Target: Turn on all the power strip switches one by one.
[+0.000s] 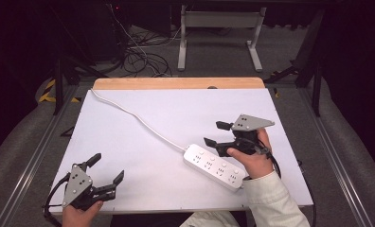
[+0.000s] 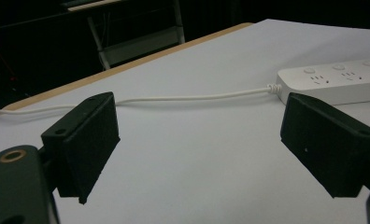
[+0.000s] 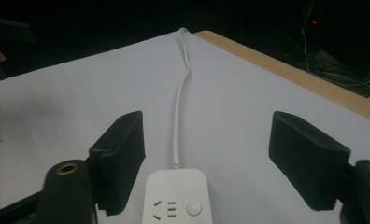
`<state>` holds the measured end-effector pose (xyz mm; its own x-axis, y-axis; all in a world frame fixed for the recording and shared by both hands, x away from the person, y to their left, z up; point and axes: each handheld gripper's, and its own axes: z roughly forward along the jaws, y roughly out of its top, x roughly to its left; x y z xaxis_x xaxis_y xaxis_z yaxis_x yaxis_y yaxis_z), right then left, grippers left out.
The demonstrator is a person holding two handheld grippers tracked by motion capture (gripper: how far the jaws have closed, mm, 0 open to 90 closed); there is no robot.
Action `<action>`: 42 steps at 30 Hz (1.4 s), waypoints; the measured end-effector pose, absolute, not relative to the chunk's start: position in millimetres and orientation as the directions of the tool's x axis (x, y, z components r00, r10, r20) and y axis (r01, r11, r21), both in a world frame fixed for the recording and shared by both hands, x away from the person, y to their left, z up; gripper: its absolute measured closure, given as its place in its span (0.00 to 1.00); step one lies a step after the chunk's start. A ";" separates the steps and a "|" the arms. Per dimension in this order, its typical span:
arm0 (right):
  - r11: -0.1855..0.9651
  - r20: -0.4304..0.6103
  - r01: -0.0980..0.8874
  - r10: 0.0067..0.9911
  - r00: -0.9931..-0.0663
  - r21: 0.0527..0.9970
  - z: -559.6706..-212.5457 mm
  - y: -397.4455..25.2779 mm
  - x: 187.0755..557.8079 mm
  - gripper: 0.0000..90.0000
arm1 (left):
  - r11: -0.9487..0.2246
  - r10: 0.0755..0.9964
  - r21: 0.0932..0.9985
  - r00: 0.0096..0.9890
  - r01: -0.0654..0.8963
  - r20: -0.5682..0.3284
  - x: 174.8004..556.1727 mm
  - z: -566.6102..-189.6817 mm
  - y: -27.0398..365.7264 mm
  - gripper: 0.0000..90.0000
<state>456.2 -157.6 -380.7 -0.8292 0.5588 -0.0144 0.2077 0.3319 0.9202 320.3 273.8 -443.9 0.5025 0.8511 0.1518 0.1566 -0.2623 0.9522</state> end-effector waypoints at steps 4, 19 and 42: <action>0.308 -0.002 0.221 0.586 -0.810 0.925 -383.6 -175.6 453.4 0.26 | -0.263 0.850 0.952 0.503 0.156 0.153 320.5 -443.9 273.7 0.13; 0.237 0.056 0.250 0.611 -0.790 0.939 -402.8 -226.2 444.4 0.24 | -0.264 0.851 0.951 0.502 0.160 0.152 320.9 -444.4 273.8 0.13; 0.254 0.093 0.320 0.633 -0.768 0.913 -471.5 -282.5 421.8 0.12 | -0.283 0.844 0.943 0.513 0.174 0.158 323.1 -446.3 273.9 0.13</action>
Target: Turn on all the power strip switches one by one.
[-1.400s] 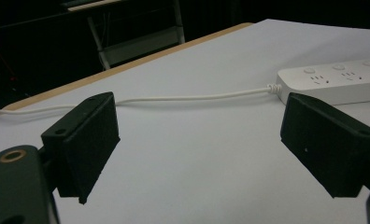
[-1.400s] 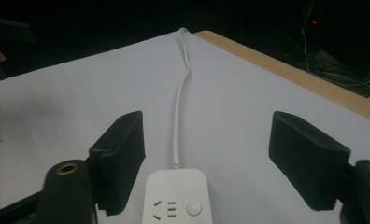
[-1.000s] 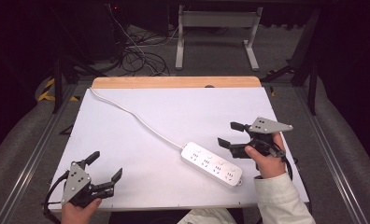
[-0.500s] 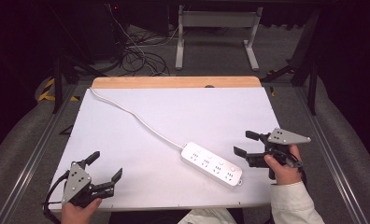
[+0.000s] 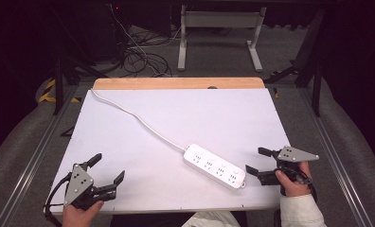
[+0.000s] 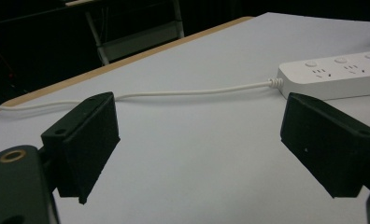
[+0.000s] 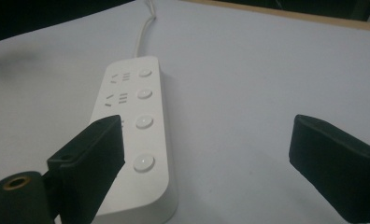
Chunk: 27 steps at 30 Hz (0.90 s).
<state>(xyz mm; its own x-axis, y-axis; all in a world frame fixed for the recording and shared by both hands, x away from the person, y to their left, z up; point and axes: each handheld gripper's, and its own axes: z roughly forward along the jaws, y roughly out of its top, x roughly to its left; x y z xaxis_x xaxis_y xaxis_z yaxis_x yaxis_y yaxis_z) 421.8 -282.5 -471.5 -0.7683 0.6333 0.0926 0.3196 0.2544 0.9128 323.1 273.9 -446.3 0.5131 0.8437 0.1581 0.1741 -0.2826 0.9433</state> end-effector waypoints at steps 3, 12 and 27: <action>0.256 0.103 0.332 0.632 -0.768 0.908 -480.6 -282.1 420.4 0.12 | -0.279 0.846 0.944 0.509 0.177 0.155 323.4 -446.9 274.6 0.13; 0.244 0.092 0.321 0.649 -0.755 0.915 -485.3 -283.0 420.4 0.15 | -0.279 0.848 0.943 0.508 0.181 0.154 325.3 -448.6 276.0 0.13; 0.249 0.051 0.296 0.679 -0.732 0.922 -482.5 -283.0 418.5 0.14 | -0.290 0.853 0.941 0.492 0.176 0.171 326.6 -450.1 277.0 0.13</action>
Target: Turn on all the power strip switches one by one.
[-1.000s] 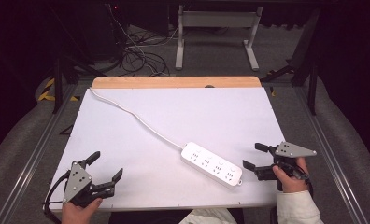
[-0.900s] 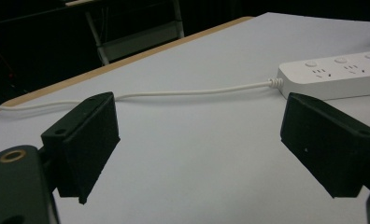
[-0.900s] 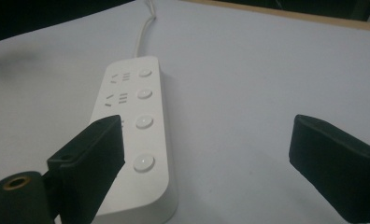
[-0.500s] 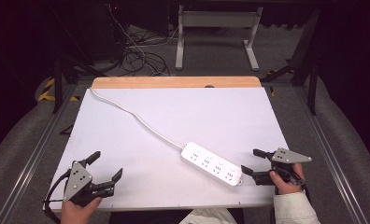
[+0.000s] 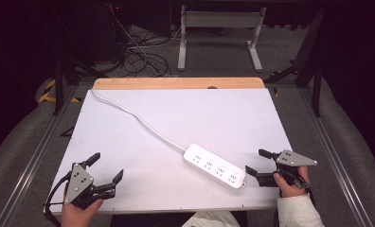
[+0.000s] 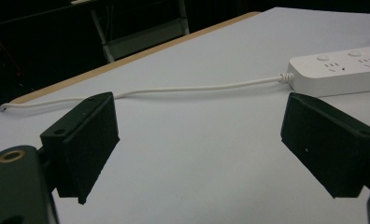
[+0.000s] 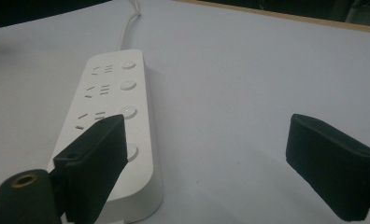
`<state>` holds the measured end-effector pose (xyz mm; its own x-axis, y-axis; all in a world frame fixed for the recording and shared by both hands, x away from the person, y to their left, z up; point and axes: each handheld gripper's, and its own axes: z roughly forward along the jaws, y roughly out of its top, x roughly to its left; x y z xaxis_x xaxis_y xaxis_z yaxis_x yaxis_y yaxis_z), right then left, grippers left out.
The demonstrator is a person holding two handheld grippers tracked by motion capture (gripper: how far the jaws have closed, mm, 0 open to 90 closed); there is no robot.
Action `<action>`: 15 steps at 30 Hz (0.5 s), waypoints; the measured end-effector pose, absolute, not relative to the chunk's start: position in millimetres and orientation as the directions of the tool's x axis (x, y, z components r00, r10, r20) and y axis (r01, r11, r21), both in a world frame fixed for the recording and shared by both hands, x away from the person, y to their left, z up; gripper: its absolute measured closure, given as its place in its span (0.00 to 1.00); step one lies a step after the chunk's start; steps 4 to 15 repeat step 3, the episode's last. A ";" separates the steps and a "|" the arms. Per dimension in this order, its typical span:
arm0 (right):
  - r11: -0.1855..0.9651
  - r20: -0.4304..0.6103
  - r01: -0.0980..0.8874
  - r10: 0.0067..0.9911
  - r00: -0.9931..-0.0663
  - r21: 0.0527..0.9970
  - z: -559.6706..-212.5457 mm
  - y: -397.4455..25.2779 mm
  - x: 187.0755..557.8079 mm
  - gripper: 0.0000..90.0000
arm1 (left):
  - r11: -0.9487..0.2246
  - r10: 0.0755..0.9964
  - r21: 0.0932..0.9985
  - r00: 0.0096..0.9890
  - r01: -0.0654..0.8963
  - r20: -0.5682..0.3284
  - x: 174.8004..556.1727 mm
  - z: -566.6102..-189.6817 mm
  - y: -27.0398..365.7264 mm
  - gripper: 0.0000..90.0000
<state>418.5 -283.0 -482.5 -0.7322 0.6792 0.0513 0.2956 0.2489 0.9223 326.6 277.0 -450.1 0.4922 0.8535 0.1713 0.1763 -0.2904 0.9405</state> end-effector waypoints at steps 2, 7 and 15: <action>0.252 0.048 0.295 0.680 -0.732 0.922 -482.4 -283.1 418.3 0.14 | -0.287 0.851 0.941 0.498 0.181 0.164 327.1 -450.5 277.3 0.13; 0.254 0.047 0.294 0.679 -0.733 0.922 -482.5 -283.2 418.3 0.14 | -0.286 0.850 0.941 0.502 0.182 0.161 327.6 -450.6 277.5 0.13; 0.254 0.047 0.294 0.679 -0.733 0.922 -482.5 -283.2 418.3 0.14 | -0.286 0.850 0.941 0.502 0.182 0.161 327.6 -450.6 277.5 0.13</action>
